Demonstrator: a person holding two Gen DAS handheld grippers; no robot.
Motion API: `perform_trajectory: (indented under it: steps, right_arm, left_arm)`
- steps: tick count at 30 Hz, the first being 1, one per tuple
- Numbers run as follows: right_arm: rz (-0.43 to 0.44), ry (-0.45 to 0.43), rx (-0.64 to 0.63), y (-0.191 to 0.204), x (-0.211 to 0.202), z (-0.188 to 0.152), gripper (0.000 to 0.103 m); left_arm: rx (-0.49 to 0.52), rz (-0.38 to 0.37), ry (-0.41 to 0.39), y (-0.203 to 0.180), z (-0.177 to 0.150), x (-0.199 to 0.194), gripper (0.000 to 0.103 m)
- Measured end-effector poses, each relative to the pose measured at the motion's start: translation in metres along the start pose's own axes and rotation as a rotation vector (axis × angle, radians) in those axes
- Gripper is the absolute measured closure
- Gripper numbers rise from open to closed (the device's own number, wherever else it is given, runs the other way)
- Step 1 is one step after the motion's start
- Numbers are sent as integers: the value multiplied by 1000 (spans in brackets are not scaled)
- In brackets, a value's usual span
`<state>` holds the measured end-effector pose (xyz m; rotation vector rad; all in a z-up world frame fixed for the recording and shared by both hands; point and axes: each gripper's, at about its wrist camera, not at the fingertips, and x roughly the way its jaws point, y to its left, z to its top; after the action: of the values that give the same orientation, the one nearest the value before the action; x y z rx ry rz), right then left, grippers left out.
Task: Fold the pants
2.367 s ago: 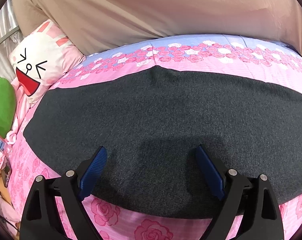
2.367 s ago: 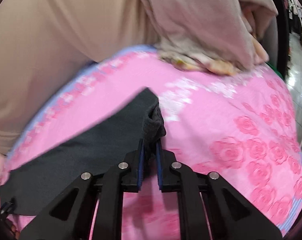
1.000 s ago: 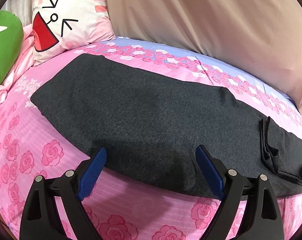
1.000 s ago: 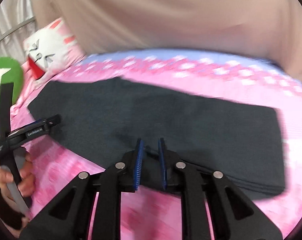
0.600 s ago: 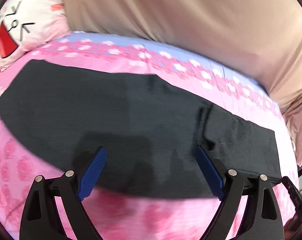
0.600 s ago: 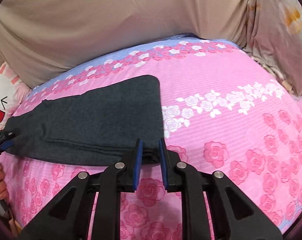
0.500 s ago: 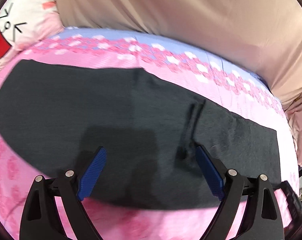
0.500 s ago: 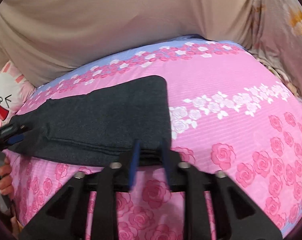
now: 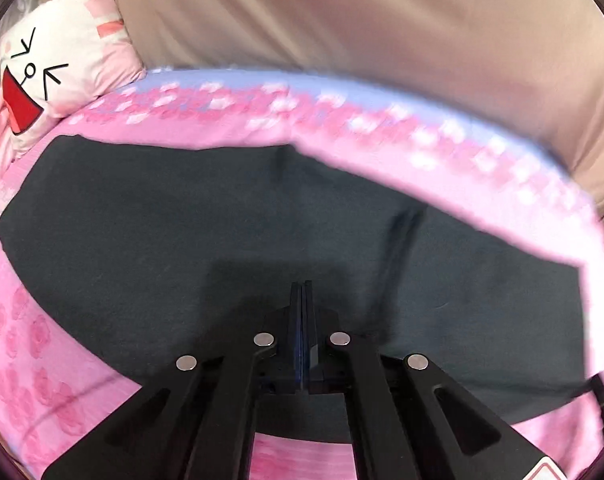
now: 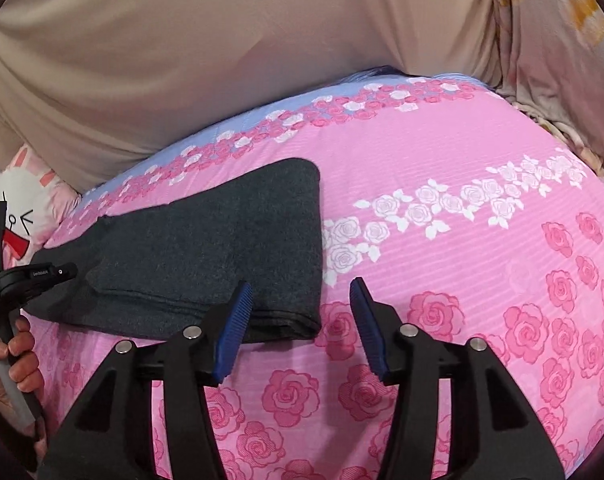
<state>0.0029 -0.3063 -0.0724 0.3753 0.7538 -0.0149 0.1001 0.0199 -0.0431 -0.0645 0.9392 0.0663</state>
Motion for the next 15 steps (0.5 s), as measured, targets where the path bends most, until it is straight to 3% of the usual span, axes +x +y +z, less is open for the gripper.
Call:
perform_trajectory:
  steps: [1, 3, 5, 6, 7, 10, 13, 15]
  right_arm:
    - [-9, 27, 10, -1, 6, 1, 53]
    - [17, 45, 52, -6, 9, 5, 48]
    - [91, 86, 128, -12, 18, 6, 42]
    - [109, 89, 144, -13, 21, 6, 41]
    - [104, 82, 140, -12, 23, 7, 40]
    - [81, 75, 123, -7, 25, 7, 40]
    - [68, 64, 101, -3, 23, 3, 39]
    - [65, 56, 92, -2, 22, 1, 38]
  left_arm:
    - [-22, -31, 39, 8, -4, 8, 102]
    - [-47, -42, -2, 22, -9, -5, 99]
    - [-60, -51, -23, 35, -10, -19, 86]
    - [-61, -53, -37, 39, -10, -25, 67]
    - [-61, -57, -47, 42, -10, -29, 55]
    - [-72, -137, -41, 40, -2, -34, 55]
    - [-72, -284, 61, 19, 4, -17, 54]
    - [-81, -342, 118, 6, 2, -4, 54]
